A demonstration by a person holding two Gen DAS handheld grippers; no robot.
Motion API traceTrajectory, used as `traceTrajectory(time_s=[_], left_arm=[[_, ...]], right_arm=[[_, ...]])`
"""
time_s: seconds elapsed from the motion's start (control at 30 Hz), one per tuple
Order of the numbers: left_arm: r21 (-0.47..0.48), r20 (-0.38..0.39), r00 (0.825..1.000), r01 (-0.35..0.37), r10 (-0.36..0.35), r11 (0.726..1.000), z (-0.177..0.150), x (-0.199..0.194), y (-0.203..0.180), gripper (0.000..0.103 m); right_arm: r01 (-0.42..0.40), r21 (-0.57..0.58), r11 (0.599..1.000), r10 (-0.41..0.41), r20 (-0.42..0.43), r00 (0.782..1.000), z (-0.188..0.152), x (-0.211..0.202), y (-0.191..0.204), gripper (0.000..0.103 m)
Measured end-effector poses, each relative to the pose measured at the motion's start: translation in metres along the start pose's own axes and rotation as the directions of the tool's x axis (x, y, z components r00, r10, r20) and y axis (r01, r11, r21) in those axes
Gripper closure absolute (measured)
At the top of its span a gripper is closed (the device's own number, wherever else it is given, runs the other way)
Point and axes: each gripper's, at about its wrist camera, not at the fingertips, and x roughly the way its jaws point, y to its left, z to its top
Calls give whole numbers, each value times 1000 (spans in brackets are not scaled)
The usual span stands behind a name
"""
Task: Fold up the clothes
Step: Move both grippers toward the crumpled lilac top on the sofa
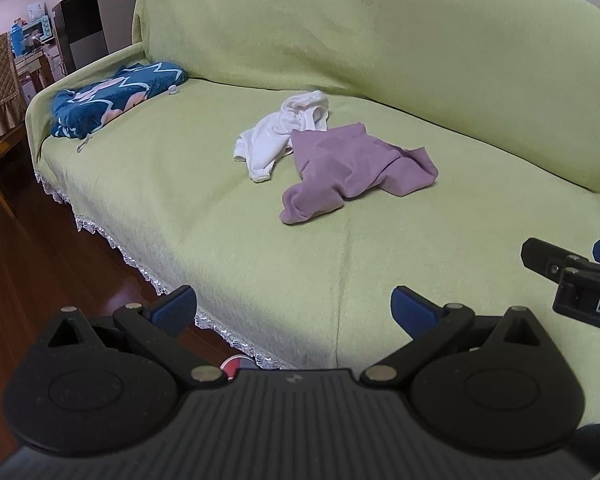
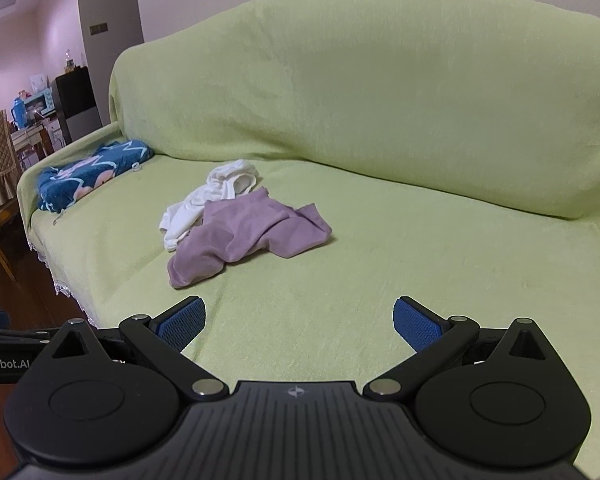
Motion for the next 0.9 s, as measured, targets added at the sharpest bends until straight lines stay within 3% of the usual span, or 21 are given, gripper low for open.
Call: traceTrajectory(time_s=[0.13, 0.23, 0.33, 0.53, 0.7, 0.9], left_arm=[[4, -9, 1000, 23, -23, 1000, 1, 8, -2, 1], [-14, -35, 996, 86, -87, 996, 2, 19, 10, 1], [-50, -48, 995, 86, -89, 995, 0, 32, 10, 1], [-97, -107, 989, 92, -103, 991, 19, 79, 21, 1], [-78, -100, 985, 133, -141, 988, 51, 127, 21, 1], [-65, -101, 981, 159, -165, 985, 87, 206, 8, 1]], right_arm=[[-1, -1, 1000, 1, 27, 1000, -2, -7, -1, 0], [4, 5, 1000, -4, -5, 1000, -1, 1, -2, 0], [8, 30, 1000, -7, -33, 999, -6, 16, -7, 0], [15, 67, 998, -11, -52, 999, -5, 71, -33, 0], [-22, 57, 998, 26, -74, 997, 9, 130, -53, 0], [-112, 22, 994, 112, -43, 993, 36, 210, -68, 21]])
